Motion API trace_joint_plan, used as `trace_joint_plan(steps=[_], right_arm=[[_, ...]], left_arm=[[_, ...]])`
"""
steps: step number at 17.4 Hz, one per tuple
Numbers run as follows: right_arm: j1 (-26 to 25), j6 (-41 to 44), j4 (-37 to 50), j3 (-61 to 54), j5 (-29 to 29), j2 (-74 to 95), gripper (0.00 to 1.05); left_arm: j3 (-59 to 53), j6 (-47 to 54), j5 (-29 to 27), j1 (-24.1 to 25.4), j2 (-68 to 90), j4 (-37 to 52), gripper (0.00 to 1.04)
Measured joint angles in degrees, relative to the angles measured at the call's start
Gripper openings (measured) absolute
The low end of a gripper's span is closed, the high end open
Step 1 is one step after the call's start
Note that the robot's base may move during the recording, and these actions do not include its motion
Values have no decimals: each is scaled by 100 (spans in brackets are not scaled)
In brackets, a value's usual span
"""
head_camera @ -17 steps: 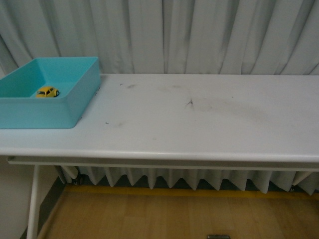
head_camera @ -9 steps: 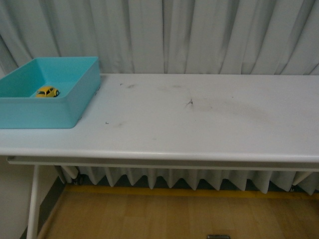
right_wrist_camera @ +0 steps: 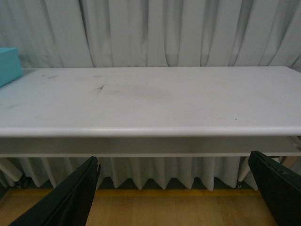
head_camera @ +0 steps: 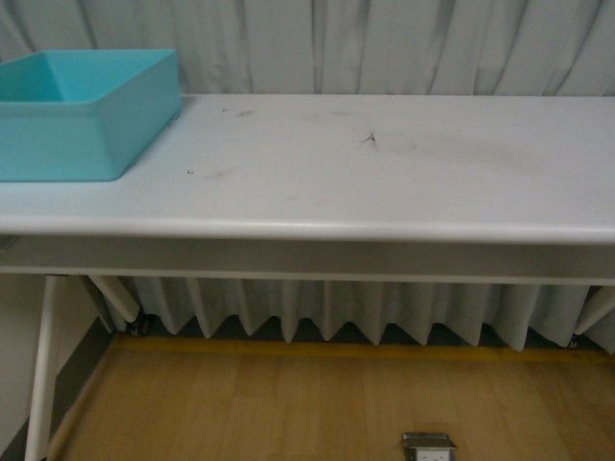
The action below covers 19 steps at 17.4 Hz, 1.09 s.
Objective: Wind up and store yellow beetle toy
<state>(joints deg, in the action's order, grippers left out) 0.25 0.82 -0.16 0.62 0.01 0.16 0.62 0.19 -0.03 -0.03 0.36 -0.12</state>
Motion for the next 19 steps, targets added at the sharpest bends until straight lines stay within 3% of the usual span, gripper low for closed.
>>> trace_joint_plan(steps=[19], right_arm=[[0,-2,-4,0,4,0,98]], left_arm=[[0,0,9,0,0,-7,98]])
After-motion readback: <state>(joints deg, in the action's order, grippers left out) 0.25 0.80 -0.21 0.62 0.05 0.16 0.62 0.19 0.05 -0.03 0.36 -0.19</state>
